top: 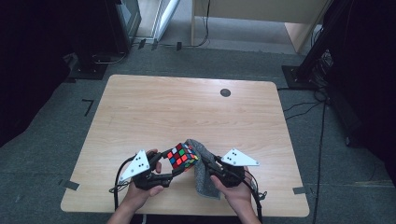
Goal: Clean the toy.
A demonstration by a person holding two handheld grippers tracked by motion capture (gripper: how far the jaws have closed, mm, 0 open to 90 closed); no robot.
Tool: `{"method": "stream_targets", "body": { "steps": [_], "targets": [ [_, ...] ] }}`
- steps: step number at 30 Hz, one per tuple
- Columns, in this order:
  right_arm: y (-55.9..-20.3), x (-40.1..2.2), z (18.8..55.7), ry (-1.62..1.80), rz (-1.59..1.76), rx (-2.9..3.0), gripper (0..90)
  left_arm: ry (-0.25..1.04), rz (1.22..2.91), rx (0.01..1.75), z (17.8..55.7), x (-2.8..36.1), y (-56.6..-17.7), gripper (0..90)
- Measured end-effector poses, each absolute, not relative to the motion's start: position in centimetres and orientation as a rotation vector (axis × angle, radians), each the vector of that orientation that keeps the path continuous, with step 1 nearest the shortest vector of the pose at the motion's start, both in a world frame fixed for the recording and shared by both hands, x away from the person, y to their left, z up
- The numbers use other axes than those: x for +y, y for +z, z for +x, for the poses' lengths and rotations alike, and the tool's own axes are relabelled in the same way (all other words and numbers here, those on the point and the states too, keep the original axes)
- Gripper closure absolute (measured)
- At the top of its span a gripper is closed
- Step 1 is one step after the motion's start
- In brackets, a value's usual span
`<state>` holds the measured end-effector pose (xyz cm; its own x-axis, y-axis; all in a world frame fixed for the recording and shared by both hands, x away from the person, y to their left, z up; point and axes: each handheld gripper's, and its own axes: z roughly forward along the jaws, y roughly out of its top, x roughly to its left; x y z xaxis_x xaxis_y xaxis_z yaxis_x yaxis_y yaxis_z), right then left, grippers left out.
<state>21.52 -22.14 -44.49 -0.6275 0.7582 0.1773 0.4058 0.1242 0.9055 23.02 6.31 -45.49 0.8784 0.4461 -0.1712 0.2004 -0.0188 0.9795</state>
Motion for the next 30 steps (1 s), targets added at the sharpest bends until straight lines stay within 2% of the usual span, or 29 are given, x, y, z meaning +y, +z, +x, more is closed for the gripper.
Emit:
{"method": "stream_targets", "body": {
  "steps": [6, 9, 18, 25, 30],
  "targets": [
    [-45.0, -20.5, 21.1, 1.615, 1.137, 2.141, 73.1, 0.184, 1.564, 0.548, 23.2, 6.5, -45.7, 34.6],
    [-45.4, -19.0, 20.5, 1.566, 1.071, 2.192, 73.4, 0.166, 1.544, 0.561, 23.3, 6.7, -45.7, 34.6],
    [-44.4, -21.3, 20.5, 1.758, 1.042, 2.046, 73.9, 0.148, 1.506, 0.583, 23.7, 7.4, -45.6, 34.6],
    [-45.3, -19.3, 20.0, 1.688, 0.864, 2.207, 73.9, 0.124, 1.476, 0.599, 23.9, 8.0, -45.5, 34.6],
    [-44.4, -20.8, 20.1, 1.733, 0.92, 2.07, 73.9, 0.117, 1.484, 0.596, 23.9, 7.8, -45.6, 34.6]
  ]
}}
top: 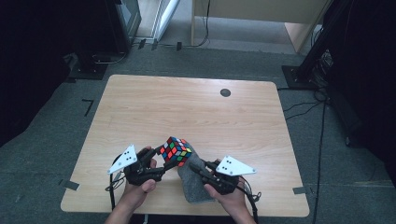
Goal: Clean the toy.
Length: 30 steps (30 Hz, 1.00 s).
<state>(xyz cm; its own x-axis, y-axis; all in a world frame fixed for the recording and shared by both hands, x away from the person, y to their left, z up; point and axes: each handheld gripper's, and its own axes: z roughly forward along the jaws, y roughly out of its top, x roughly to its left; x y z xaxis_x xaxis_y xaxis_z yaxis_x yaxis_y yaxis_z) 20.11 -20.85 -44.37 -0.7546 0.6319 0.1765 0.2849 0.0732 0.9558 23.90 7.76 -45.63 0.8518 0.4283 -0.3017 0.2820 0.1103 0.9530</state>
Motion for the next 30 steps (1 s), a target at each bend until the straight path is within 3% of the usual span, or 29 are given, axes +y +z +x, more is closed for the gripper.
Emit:
{"method": "stream_targets", "body": {
  "steps": [10, 15, 20, 30],
  "targets": [
    [-45.3, -19.0, 19.8, 1.634, 0.81, 2.2, 73.7, 0.1, 1.459, 0.615, 24.0, 8.1, -45.7, 34.6],
    [-44.5, -20.9, 20.0, 1.727, 0.921, 2.036, 73.6, 0.101, 1.47, 0.616, 24.0, 7.8, -45.8, 34.6],
    [-45.8, -19.3, 19.8, 1.724, 0.916, 2.123, 72.6, 0.102, 1.447, 0.64, 23.9, 7.6, -45.7, 34.6],
    [-47.2, -16.6, 18.7, 1.904, 0.935, 2.124, 73.2, 0.235, 1.469, 0.713, 22.8, 5.6, -46.2, 34.6]
  ]
}}
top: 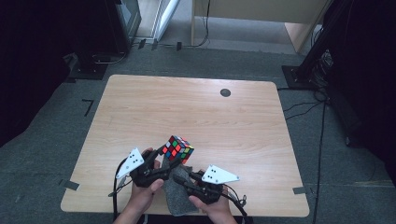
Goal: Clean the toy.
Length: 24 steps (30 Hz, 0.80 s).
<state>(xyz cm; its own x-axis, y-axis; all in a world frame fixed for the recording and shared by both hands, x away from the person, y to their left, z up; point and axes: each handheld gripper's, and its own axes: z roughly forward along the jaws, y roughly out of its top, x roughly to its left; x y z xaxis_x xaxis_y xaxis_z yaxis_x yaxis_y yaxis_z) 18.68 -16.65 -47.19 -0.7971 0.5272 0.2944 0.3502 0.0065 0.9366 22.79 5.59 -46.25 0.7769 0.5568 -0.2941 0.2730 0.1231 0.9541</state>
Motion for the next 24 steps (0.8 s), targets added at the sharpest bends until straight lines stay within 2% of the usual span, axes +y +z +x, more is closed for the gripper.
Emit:
{"method": "stream_targets", "body": {
  "steps": [11, 19, 24],
  "targets": [
    [-49.1, -18.3, 20.1, 1.759, 1.364, 1.975, 73.7, 0.247, 1.434, 0.729, 22.7, 5.9, -45.9, 34.6],
    [-48.4, -16.7, 19.3, 1.866, 1.171, 2.09, 72.8, 0.244, 1.468, 0.731, 22.7, 5.4, -46.3, 34.5],
    [-48.8, -19.0, 20.4, 1.777, 1.364, 1.976, 73.3, 0.232, 1.439, 0.737, 23.0, 6.2, -46.0, 34.6]
  ]
}}
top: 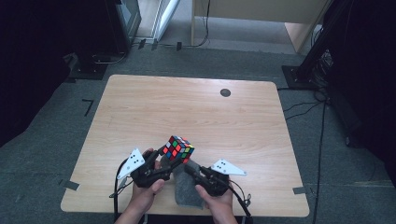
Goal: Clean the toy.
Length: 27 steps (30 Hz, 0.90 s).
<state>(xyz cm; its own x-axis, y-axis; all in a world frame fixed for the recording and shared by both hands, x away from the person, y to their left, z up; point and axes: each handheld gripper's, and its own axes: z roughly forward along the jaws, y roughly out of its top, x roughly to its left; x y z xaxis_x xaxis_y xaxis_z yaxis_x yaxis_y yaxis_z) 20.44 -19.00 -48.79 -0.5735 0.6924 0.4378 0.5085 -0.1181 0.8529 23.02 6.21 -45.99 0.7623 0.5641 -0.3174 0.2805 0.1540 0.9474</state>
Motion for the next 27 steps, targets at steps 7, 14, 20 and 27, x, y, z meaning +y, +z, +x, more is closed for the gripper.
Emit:
{"method": "stream_targets", "body": {
  "steps": [7, 14, 20, 27],
  "targets": [
    [-47.4, -21.1, 21.2, 1.753, 1.219, 1.985, 73.1, 0.159, 1.438, 0.737, 23.8, 7.1, -46.0, 34.6],
    [-46.6, -20.1, 20.8, 1.71, 1.021, 2.112, 73.3, 0.117, 1.465, 0.714, 24.0, 7.2, -46.0, 34.6],
    [-45.3, -22.9, 21.1, 1.8, 1.109, 1.92, 73.5, 0.104, 1.474, 0.729, 24.3, 7.1, -46.2, 34.5],
    [-47.1, -19.3, 20.7, 1.717, 1.009, 2.177, 73.1, 0.107, 1.472, 0.732, 24.3, 7.2, -46.2, 34.5]
  ]
}}
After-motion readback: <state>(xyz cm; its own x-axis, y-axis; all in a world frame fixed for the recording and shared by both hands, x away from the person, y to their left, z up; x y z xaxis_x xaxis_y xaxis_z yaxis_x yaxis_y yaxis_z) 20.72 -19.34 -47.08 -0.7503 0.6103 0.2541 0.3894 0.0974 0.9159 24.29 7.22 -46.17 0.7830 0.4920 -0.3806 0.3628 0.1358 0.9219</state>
